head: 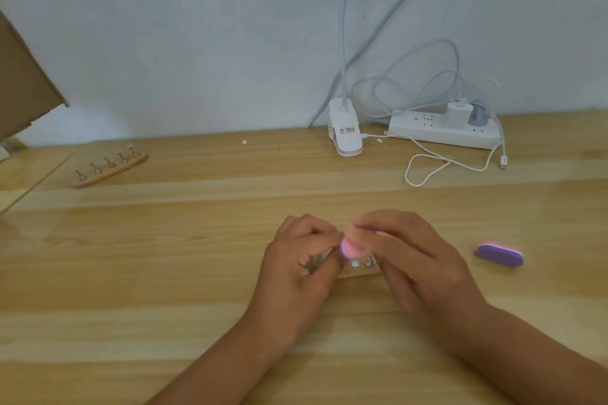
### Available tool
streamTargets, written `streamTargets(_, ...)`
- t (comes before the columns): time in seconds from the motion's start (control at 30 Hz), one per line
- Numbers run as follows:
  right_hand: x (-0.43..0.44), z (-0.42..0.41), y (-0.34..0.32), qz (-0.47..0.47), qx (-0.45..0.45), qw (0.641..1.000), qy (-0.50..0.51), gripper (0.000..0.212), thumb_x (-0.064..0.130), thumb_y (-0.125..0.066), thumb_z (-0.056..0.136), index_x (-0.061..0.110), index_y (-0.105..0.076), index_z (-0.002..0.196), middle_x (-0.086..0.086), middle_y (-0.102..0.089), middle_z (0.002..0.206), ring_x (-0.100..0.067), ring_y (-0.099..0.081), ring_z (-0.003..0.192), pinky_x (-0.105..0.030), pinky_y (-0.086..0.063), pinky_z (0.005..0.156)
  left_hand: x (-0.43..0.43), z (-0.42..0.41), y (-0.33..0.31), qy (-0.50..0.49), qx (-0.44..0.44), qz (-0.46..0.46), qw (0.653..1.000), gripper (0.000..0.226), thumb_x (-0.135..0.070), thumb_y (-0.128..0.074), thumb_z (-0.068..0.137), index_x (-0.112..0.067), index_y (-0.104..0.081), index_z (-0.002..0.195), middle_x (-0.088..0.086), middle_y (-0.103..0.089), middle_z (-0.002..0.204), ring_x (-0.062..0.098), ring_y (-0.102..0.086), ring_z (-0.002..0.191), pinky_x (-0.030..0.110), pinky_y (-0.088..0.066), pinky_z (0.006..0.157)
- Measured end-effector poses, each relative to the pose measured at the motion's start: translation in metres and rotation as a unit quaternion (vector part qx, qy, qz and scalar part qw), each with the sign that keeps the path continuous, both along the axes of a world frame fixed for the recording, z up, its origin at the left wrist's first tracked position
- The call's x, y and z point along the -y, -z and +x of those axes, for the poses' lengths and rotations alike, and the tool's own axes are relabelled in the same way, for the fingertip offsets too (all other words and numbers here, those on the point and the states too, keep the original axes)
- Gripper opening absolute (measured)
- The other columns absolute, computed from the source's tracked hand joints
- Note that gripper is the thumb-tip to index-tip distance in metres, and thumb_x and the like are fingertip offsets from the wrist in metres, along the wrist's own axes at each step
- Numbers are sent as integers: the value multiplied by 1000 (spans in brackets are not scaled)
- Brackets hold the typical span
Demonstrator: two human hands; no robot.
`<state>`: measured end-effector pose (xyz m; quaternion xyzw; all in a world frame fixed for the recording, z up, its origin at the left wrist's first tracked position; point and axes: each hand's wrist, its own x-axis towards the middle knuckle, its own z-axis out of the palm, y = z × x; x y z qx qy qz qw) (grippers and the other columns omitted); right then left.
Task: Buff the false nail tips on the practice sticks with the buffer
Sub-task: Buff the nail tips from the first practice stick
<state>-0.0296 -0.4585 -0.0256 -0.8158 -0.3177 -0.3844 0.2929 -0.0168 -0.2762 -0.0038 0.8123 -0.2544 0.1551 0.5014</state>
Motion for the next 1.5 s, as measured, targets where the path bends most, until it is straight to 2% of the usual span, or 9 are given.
streamTargets(0.17, 3, 3, -2, 23, -16, 999, 21, 33, -11, -56, 89, 1, -71, 116, -14, -66, 117, -21, -62, 109, -30, -51, 93, -1, 0, 2, -7, -7, 2, 1000, 14, -31, -64, 89, -27, -77, 87, -11, -63, 84, 14, -56, 90, 19, -43, 76)
streamTargets(0.3, -2, -2, -1, -13, 3, 1000, -19, 44, -19, -59, 82, 2, -69, 119, -14, -66, 118, -23, -64, 109, -28, -50, 94, -1, 0, 0, 9, 5, 3, 1000, 22, -38, -57, 89, -28, -76, 87, -12, -63, 85, 13, -56, 89, 22, -44, 75)
streamTargets(0.7, 3, 4, -1, 17, 3, 1000, 20, 43, -18, -62, 81, 3, -69, 118, -14, -67, 116, -24, -65, 106, -27, -50, 92, -1, -1, -1, 1, -15, 1, 1000, 15, -32, -63, 90, -26, -77, 90, -11, -64, 84, 14, -57, 90, 24, -44, 78)
streamTargets(0.8, 0, -1, 1, -13, 18, 1000, -14, 45, -18, -60, 82, 5, -67, 120, -14, -66, 118, -24, -64, 108, -28, -49, 94, 0, -1, -1, 14, -15, -4, 1000, 23, -37, -57, 89, -26, -77, 86, -10, -63, 84, 15, -57, 90, 26, -45, 77)
streamTargets(0.93, 4, 4, -2, 19, -6, 999, 29, 39, -17, -59, 83, 2, -71, 116, -14, -67, 116, -25, -65, 105, -31, -51, 91, -1, -1, 0, 6, -22, -6, 1000, 19, -37, -59, 91, -28, -76, 90, -12, -63, 85, 15, -57, 91, 22, -43, 78)
streamTargets(1.07, -2, -2, 1, -17, 19, 999, -20, 34, -8, -52, 96, 7, -71, 119, -15, -66, 118, -23, -63, 109, -29, -49, 94, 0, 0, 0, 22, -9, -14, 1000, 20, -37, -55, 89, -28, -73, 87, -12, -63, 85, 13, -57, 88, 20, -42, 75)
streamTargets(1.2, 4, 6, -2, 34, -5, 998, 45, 31, -9, -53, 91, 1, -72, 114, -14, -67, 116, -21, -62, 107, -29, -50, 92, -1, -2, 1, 22, -24, -12, 999, 26, -36, -53, 92, -22, -74, 86, -12, -63, 85, 16, -58, 91, 25, -44, 77)
streamTargets(1.33, 3, 4, -2, 47, -7, 997, 53, 30, -12, -59, 87, 0, -73, 111, -11, -67, 114, -18, -62, 106, -23, -48, 95, -1, -3, -1, 31, -22, -28, 999, 25, -34, -54, 92, -21, -74, 85, -11, -64, 85, 17, -59, 90, 32, -47, 78)
streamTargets(1.5, 0, 2, -5, 78, -16, 996, 38, 27, -3, -59, 93, 6, -68, 116, -5, -64, 115, -13, -61, 110, -19, -43, 99, 0, -2, -2, 31, -39, -36, 998, 21, -34, -56, 92, -24, -74, 86, -12, -64, 83, 16, -59, 88, 28, -45, 77)
